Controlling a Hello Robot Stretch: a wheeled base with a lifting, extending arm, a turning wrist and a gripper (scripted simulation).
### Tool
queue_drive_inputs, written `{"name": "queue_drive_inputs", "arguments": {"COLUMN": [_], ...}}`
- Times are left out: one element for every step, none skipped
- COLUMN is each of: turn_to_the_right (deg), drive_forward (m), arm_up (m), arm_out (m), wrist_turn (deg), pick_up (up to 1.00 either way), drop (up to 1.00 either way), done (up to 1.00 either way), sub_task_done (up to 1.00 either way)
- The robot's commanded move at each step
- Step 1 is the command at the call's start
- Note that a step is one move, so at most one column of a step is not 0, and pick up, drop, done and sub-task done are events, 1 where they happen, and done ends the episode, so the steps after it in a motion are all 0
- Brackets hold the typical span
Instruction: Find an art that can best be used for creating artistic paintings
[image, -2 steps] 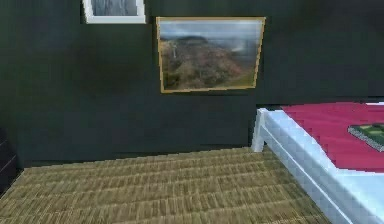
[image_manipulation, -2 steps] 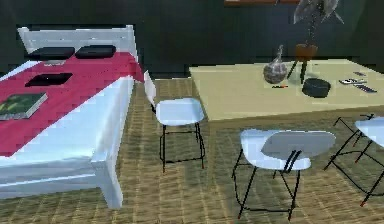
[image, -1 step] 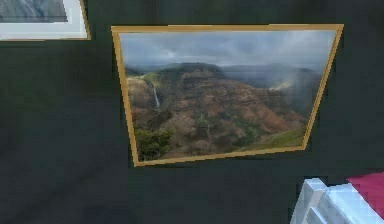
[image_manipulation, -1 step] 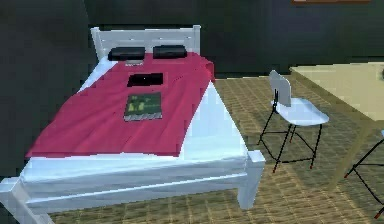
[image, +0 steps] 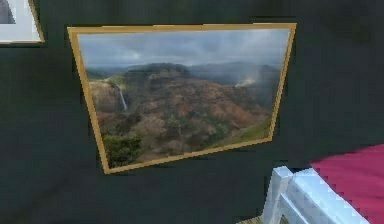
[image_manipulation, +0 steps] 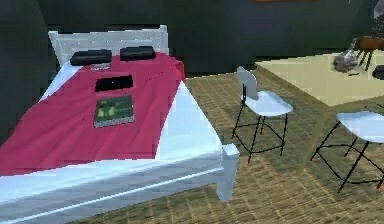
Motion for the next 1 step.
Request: {"name": "queue_drive_inputs", "arguments": {"turn_to_the_right": [0.0], "drive_forward": [0.0], "arm_up": [0.0], "arm_out": [0.0], "wrist_turn": [0.0], "pick_up": [0.0], "drop": [0.0], "done": [1.0], "sub_task_done": [0.0]}}
